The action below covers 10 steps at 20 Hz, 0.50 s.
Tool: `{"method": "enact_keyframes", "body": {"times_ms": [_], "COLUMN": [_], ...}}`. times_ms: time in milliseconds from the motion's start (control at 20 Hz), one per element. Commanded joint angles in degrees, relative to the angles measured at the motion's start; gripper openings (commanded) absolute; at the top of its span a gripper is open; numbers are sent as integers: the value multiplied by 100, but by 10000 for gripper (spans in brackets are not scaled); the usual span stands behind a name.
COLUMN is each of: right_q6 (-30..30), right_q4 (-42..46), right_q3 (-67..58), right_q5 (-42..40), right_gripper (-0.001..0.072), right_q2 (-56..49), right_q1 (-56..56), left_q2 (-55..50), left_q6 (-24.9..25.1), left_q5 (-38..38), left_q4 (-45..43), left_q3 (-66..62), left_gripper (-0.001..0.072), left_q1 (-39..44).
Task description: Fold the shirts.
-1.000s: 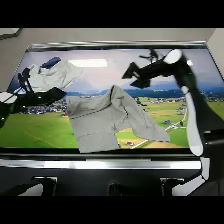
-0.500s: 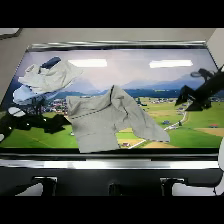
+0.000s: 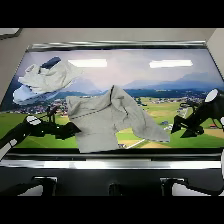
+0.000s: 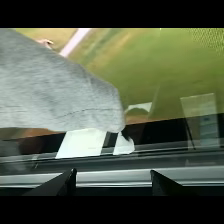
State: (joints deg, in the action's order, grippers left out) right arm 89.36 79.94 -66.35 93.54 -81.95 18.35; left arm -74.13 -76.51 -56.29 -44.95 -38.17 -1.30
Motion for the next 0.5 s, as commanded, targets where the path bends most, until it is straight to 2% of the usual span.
{"method": "enact_keyframes", "body": {"times_ms": [0,150,250,450], "right_q6": [-240,-236,-205,-254], "right_q4": [348,297,-101,-813], "right_q3": [468,643,835,1294], "right_q5": [-229,-444,-616,-1408], "right_gripper": [569,568,567,560], "right_q2": [31,31,31,31], "right_q1": [9,9,9,4], "left_q2": [-214,-284,-282,-282], "left_q6": [-2,-4,2,22], "left_q5": [192,192,120,94], "left_q4": [17,22,20,17], "left_q3": [33,28,24,24], "left_gripper": [513,340,99,85], "left_q1": [103,101,94,94]}}
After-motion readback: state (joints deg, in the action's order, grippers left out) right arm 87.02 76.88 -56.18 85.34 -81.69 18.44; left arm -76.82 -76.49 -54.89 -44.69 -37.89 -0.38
